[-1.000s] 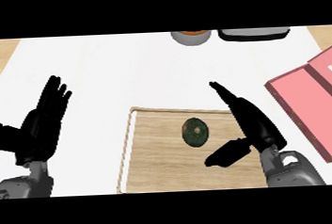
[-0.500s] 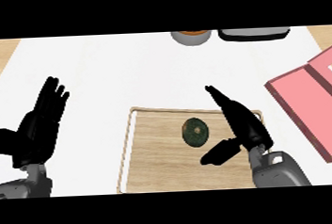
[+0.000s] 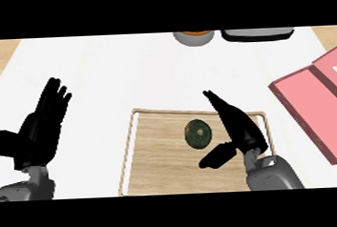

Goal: Pick the squash from the tray and place it in the cardboard box

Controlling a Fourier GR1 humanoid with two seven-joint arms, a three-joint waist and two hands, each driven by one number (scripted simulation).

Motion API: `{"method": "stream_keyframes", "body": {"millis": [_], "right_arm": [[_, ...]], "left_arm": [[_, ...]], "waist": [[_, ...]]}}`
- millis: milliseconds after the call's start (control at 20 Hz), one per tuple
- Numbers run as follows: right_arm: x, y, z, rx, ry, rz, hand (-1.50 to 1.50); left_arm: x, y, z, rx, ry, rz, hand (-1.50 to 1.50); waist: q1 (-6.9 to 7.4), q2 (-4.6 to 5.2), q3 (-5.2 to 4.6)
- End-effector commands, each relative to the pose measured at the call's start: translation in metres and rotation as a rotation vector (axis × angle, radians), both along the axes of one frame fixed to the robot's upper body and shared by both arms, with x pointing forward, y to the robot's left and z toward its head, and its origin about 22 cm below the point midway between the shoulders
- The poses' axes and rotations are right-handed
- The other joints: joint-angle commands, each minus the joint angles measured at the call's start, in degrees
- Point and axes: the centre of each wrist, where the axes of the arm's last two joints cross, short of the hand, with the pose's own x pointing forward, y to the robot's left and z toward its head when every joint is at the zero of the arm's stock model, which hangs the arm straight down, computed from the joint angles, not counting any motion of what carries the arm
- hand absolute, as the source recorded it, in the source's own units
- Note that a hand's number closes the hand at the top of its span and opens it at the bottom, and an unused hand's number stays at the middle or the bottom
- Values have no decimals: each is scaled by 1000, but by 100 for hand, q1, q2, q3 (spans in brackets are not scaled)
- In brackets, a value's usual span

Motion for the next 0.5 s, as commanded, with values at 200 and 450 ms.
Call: {"method": "stream_keyframes", "body": {"millis": [200,450], "right_arm": [[13,22,-21,-5,13,17,-150],[10,20,-28,-5,31,13,-150]], "left_arm": [[5,-16,-3,4,5,-6,0],[10,-4,-9,0,22,1,0]], "waist": [[7,3,0],[4,4,0]]}}
